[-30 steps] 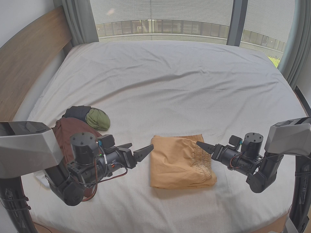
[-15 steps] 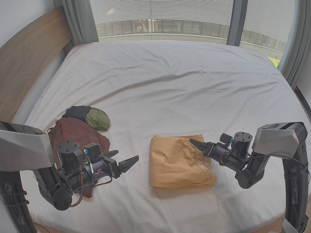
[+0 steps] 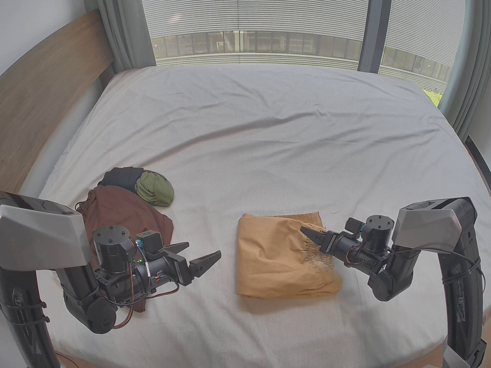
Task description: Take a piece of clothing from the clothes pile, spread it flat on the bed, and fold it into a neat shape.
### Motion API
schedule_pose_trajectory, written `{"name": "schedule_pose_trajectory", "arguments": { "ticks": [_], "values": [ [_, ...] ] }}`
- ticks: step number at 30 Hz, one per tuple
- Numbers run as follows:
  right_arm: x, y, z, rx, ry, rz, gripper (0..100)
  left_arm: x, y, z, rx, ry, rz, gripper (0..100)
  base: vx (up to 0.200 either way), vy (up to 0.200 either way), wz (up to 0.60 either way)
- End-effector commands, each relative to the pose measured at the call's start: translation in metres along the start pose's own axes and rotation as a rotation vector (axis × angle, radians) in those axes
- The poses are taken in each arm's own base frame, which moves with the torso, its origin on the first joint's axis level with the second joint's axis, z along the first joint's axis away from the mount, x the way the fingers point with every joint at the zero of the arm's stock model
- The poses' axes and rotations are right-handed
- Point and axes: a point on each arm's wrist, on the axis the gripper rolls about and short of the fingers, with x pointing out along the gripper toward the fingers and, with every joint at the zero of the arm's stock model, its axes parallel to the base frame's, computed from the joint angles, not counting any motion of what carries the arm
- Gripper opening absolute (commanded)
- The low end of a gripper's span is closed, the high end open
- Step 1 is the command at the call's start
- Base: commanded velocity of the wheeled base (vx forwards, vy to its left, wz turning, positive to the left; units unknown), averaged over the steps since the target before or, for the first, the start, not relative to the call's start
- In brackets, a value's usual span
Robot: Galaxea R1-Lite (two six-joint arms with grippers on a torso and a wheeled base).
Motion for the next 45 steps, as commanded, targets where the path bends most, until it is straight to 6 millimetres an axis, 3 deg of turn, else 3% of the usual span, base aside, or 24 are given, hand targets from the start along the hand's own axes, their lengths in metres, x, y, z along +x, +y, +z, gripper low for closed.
{"name": "schedule_pose_trajectory", "arguments": {
  "ticks": [1, 10, 19, 42, 43, 45],
  "values": [
    [0.001, -0.004, -0.006, 0.001, 0.015, -0.007, 0, 0.003, 0.002, -0.005, -0.005, 0.016, 0.004, 100, 0.000, 0.000, 0.00],
    [0.003, -0.012, -0.010, -0.015, 0.017, -0.025, 0, 0.003, 0.002, -0.008, -0.009, 0.026, 0.004, 100, 0.000, 0.000, 0.00],
    [-0.011, -0.023, 0.014, -0.007, -0.035, -0.068, 0, 0.007, 0.003, -0.014, -0.010, 0.045, 0.004, 100, 0.000, 0.000, 0.00],
    [-0.012, -0.027, 0.013, -0.006, -0.034, -0.081, 0, 0.009, 0.005, -0.021, -0.016, 0.067, 0.017, 100, 0.000, 0.000, 0.00],
    [-0.012, -0.027, 0.013, -0.006, -0.034, -0.081, 100, 0.009, 0.004, -0.021, -0.016, 0.069, 0.017, 100, 0.000, 0.000, 0.00],
    [-0.012, -0.026, 0.014, -0.011, -0.038, -0.080, 100, 0.009, 0.005, -0.021, -0.016, 0.067, 0.017, 100, 0.000, 0.000, 0.00]
  ]
}}
